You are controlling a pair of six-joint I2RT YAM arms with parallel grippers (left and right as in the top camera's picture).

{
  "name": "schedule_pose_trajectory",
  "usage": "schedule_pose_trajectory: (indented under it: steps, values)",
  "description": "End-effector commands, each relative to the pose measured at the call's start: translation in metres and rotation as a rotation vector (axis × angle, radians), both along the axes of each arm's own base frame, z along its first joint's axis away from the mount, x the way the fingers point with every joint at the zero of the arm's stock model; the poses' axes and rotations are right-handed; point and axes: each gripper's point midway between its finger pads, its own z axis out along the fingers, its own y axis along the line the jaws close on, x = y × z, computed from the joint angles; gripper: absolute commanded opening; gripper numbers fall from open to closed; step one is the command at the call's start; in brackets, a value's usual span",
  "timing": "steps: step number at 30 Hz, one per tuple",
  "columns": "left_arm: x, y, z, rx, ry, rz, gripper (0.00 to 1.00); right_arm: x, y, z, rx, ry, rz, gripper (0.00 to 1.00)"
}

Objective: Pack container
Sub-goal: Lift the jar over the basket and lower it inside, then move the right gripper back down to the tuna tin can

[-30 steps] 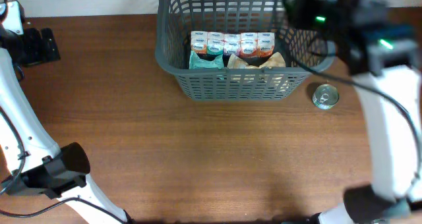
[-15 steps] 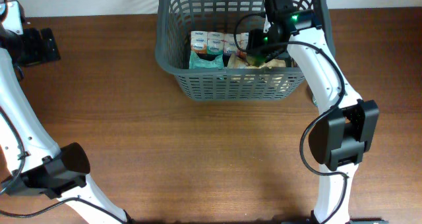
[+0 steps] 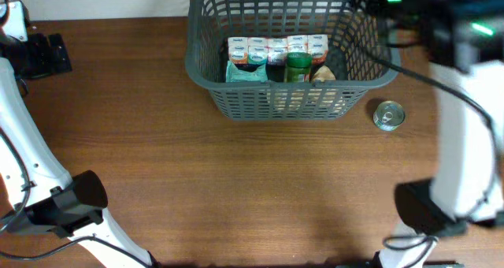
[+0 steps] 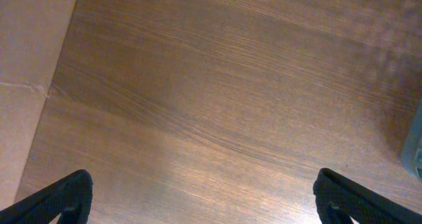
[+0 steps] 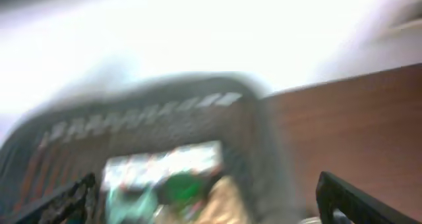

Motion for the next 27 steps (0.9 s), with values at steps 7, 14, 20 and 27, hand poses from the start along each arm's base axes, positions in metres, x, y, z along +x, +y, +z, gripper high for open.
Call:
schedule_pose_trajectory:
  steps: [7, 14, 20, 27]
  values:
    - [0.0, 0.0, -0.001, -0.015, -0.002, 0.007, 0.99, -0.053, -0.237, -0.069, 0.152, 0.2, -0.648, 0.97]
    - [0.0, 0.0, -0.002, -0.015, -0.001, 0.007, 0.99, -0.027, -0.231, -0.271, 0.34, 0.641, -0.64, 0.98]
    - [0.0, 0.0, -0.002, -0.015, -0.001, 0.007, 0.99, -0.018, -0.195, -0.354, 0.327, 0.755, -0.575, 0.98]
    - [0.0, 0.0, -0.001, -0.015, -0.002, 0.007, 0.99, -0.008, -0.157, -0.376, 0.221, 0.785, -0.457, 1.0]
